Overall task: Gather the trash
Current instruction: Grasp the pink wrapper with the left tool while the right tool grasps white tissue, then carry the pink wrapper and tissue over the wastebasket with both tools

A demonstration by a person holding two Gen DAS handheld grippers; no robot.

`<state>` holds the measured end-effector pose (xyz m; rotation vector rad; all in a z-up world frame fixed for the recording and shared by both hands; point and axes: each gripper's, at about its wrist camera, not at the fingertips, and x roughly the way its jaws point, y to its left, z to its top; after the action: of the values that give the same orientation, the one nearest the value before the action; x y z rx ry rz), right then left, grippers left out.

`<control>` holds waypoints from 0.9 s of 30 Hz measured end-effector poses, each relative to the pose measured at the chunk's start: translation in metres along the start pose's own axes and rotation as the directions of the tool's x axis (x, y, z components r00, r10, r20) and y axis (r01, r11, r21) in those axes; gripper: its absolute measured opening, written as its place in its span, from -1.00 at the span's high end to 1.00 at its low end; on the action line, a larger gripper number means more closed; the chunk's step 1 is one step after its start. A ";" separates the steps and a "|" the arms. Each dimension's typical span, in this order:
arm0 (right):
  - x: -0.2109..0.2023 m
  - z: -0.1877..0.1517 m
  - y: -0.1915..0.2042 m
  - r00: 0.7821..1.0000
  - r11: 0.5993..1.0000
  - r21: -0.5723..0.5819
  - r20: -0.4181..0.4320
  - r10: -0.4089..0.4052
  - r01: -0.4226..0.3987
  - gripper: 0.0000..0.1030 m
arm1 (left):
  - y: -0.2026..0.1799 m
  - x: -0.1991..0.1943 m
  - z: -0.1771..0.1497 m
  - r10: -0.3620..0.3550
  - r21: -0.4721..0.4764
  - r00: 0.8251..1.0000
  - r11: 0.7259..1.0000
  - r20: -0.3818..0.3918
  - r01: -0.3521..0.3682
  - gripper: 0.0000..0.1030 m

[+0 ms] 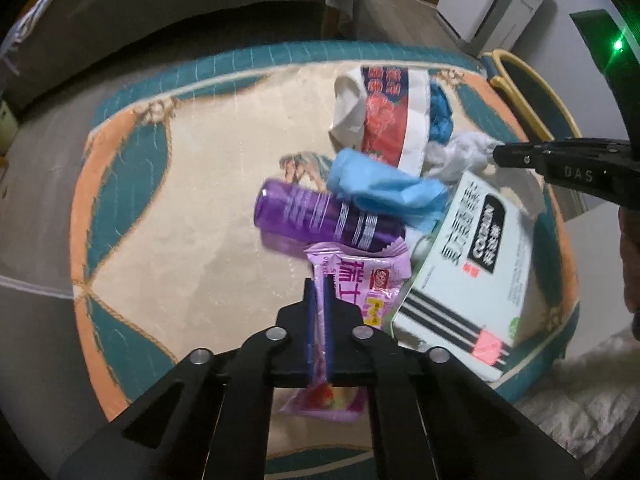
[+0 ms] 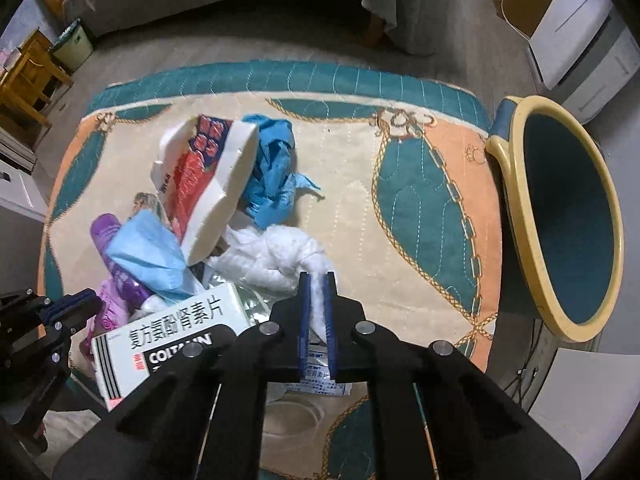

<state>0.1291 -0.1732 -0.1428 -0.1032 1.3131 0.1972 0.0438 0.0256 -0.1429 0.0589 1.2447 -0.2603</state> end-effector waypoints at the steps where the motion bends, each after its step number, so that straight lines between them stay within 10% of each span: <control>1: -0.003 0.001 0.000 1.000 1.000 -0.002 0.010 0.001 -0.001 0.90 | 0.000 -0.003 0.001 0.001 0.005 1.000 1.000 0.010 -0.001 0.92; 10: -0.048 0.009 -0.003 0.991 1.000 0.006 0.133 0.014 -0.014 0.90 | -0.003 -0.044 0.013 0.043 0.029 0.988 0.998 0.148 -0.048 0.94; 27: -0.128 0.027 -0.022 0.934 0.996 0.027 0.350 0.069 -0.083 0.90 | -0.006 -0.126 0.049 0.096 0.010 0.899 0.994 0.426 -0.111 0.94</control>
<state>0.1284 -0.2003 -0.0132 0.0186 0.9656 0.2423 0.0506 0.0310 -0.0078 0.0925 0.7976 -0.1884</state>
